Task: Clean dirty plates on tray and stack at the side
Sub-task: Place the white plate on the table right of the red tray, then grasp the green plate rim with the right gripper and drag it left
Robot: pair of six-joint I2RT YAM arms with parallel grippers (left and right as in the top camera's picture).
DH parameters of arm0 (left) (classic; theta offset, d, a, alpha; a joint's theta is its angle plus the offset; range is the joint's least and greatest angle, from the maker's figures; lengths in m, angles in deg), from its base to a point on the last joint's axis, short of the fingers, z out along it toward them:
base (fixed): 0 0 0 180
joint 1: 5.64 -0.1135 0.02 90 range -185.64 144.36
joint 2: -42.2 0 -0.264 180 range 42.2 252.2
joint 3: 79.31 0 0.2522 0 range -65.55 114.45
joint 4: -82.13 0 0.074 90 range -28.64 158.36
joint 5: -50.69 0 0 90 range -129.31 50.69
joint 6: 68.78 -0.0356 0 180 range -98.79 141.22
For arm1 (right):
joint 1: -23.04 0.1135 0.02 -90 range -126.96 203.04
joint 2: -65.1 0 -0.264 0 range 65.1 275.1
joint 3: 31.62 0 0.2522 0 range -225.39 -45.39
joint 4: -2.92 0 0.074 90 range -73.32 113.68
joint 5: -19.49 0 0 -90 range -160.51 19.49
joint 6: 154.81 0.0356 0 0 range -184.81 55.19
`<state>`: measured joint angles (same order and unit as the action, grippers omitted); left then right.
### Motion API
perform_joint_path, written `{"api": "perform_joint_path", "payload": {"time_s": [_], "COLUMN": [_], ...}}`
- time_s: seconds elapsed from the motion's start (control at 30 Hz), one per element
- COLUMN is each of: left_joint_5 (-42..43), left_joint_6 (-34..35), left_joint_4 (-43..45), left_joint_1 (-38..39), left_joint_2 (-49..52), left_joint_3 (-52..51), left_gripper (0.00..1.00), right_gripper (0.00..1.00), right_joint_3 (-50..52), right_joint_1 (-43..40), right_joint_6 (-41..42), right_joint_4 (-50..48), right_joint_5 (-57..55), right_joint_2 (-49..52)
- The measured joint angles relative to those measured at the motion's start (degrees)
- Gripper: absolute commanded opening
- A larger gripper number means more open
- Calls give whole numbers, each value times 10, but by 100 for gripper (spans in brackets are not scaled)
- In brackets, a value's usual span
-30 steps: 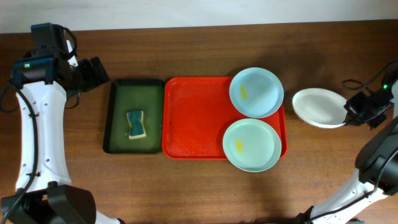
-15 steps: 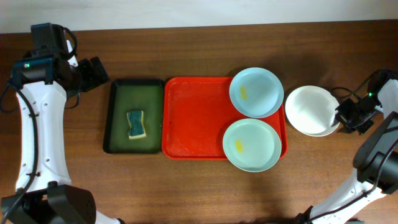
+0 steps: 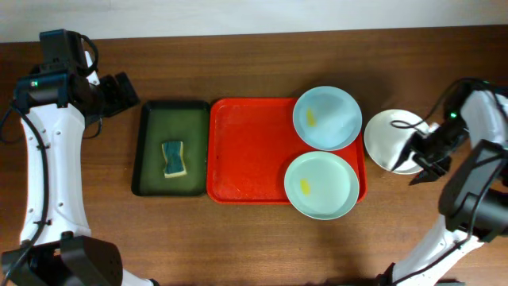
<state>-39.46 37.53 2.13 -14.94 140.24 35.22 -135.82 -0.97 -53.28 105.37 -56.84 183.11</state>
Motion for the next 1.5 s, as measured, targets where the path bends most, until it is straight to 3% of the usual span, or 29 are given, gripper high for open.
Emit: {"api": "perform_joint_path", "payload": {"time_s": [0.17, 0.27, 0.4, 0.53, 0.7, 0.77, 0.8, 0.93, 1.1, 1.33, 1.5], "left_joint_5": [0, 0, 0, 0, 0, 0, 0, 0, 0, 0, 0], "left_joint_6": [0, 0, 0, 0, 0, 0, 0, 0, 0, 0, 0], "left_joint_4": [0, 0, 0, 0, 0, 0, 0, 0, 0, 0, 0], "left_joint_1": [0, 0, 0, 0, 0, 0, 0, 0, 0, 0, 0], "left_joint_2": [0, 0, 0, 0, 0, 0, 0, 0, 0, 0, 0], "left_joint_3": [0, 0, 0, 0, 0, 0, 0, 0, 0, 0, 0], "left_gripper": [99, 99, 99, 99, 99, 100, 99, 100, 99, 99, 99], "right_gripper": [53, 45, 45, 46, 47, 40, 36, 38, 40, 40, 31], "right_joint_3": [-1, -1, 0, 11, 14, 20, 31, 99, 195, 288, 333], "right_joint_1": [125, 185, 245, 313, 323, 323, 323, 325, 329, 329, 329], "right_joint_6": [-31, -32, 26, 77, 113, 118, 120, 125, 137, 139, 149], "right_joint_4": [42, 62, 67, 66, 38, 23, 9, -48, -115, -209, -279], "right_joint_5": [-12, -29, -91, -130, -159, -163, -163, -167, -172, -172, -171], "right_joint_2": [-4, -4, -21, -112, -148, -149, -150, -163, -267, -273, -273]}}
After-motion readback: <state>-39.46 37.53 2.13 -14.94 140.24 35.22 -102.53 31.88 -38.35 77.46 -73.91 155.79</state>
